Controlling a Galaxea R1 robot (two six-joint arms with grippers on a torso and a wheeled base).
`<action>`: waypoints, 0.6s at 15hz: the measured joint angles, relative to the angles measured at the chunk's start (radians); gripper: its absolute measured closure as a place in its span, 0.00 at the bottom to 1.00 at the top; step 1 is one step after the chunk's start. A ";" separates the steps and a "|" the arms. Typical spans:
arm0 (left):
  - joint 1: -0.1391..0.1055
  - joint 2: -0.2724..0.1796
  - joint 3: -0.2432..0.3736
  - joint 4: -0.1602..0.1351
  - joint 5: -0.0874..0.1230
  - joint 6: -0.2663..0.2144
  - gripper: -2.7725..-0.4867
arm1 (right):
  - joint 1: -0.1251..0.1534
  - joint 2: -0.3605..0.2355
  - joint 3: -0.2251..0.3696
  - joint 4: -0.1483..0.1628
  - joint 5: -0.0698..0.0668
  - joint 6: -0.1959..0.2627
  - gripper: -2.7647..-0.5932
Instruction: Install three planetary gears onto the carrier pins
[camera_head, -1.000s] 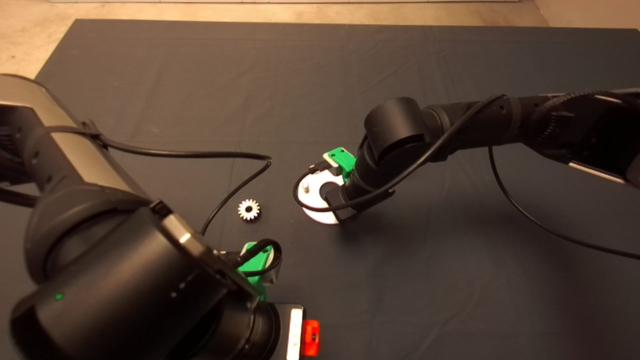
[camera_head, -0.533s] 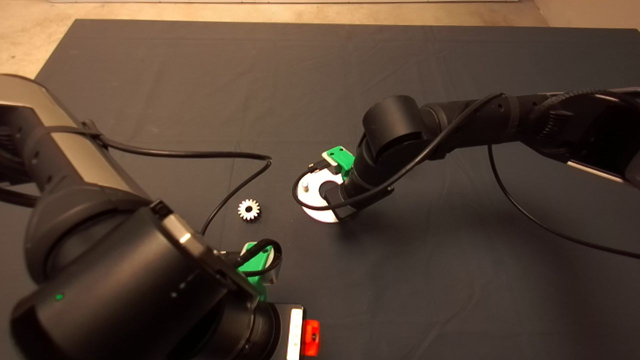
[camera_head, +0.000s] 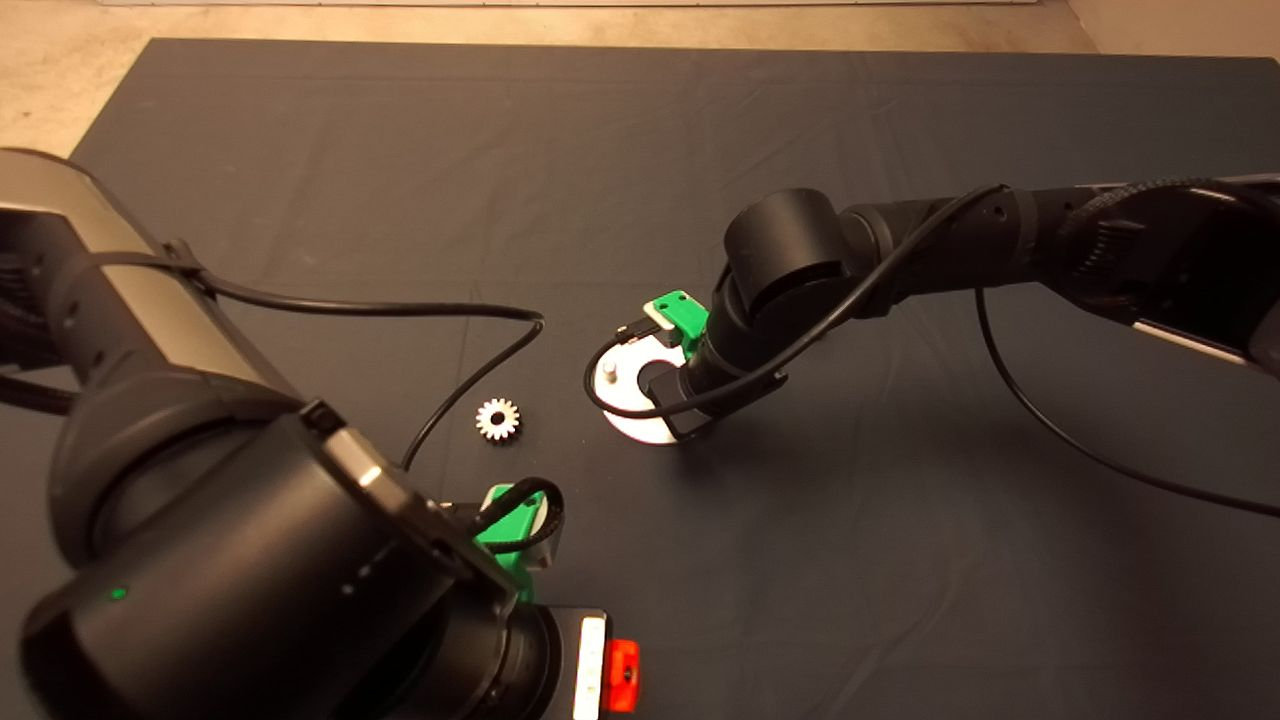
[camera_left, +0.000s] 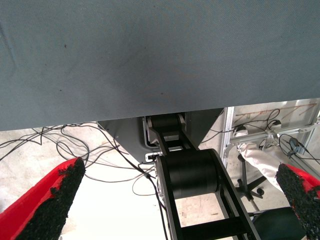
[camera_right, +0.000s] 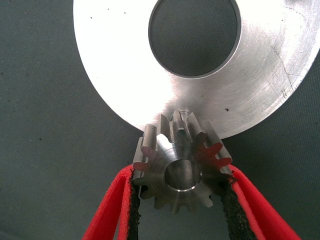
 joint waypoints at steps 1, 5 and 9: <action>0.000 0.000 0.000 0.000 0.000 0.000 0.00 | 0.001 0.000 -0.001 0.000 0.000 0.000 0.83; 0.000 0.000 0.000 0.000 0.000 0.000 0.00 | 0.001 -0.001 0.000 0.000 0.002 -0.002 0.83; 0.000 0.000 0.000 0.000 0.000 0.000 0.00 | 0.000 -0.004 -0.004 -0.012 0.003 -0.002 0.83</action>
